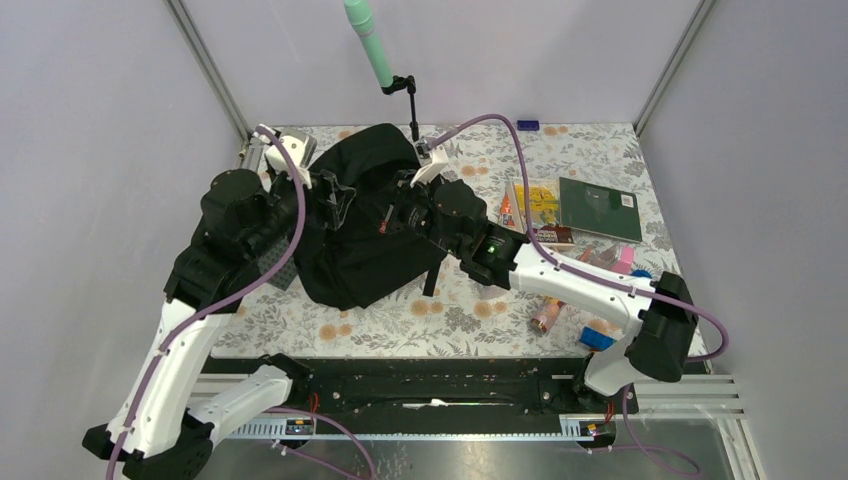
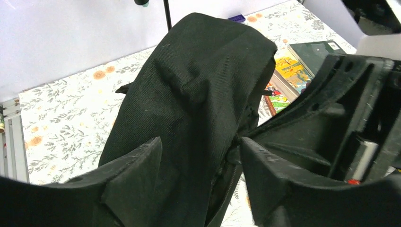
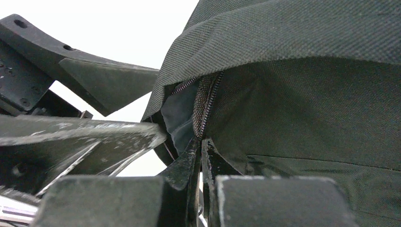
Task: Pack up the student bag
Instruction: Unzip the student bag at the center of the board.
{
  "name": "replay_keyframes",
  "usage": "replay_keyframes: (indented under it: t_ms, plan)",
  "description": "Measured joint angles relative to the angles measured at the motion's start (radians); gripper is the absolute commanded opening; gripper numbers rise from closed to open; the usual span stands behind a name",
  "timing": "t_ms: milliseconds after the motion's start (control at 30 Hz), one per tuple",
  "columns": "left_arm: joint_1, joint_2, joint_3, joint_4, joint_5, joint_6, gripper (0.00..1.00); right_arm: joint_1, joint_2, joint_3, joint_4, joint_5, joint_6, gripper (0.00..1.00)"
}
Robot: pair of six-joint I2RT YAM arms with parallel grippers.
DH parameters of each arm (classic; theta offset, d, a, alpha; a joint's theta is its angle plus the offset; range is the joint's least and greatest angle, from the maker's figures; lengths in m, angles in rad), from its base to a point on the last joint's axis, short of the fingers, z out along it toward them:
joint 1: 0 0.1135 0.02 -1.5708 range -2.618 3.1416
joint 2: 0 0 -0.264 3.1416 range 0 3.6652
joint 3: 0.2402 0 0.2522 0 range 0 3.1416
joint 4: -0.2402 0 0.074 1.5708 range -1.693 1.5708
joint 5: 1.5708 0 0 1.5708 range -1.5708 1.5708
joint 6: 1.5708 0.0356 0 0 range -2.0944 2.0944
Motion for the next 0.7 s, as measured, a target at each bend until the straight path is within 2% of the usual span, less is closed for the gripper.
replay_keyframes:
  t_ms: [67,267,467,533,633,700]
  plan:
    - [0.000,0.014,-0.002,0.000,-0.010,0.005,0.42,0.000,-0.007,-0.010,0.001,0.000,0.000,0.00]
    - [-0.001,0.049,-0.011,0.017,-0.078,0.003,0.08,0.034,-0.063,-0.108,0.029,0.057,-0.018,0.00]
    - [-0.002,0.043,-0.055,0.095,-0.152,-0.024,0.00,0.139,-0.154,-0.360,0.171,0.188,0.001,0.00]
    - [-0.002,0.040,-0.069,0.120,-0.167,-0.029,0.00,0.198,-0.164,-0.471,0.227,0.261,0.021,0.13]
    - [-0.004,0.027,-0.105,0.157,-0.170,-0.032,0.00,0.259,-0.164,-0.547,0.242,0.330,0.034,0.46]
    - [-0.004,0.014,-0.133,0.186,-0.166,-0.031,0.00,0.281,-0.174,-0.571,0.234,0.359,0.030,0.61]
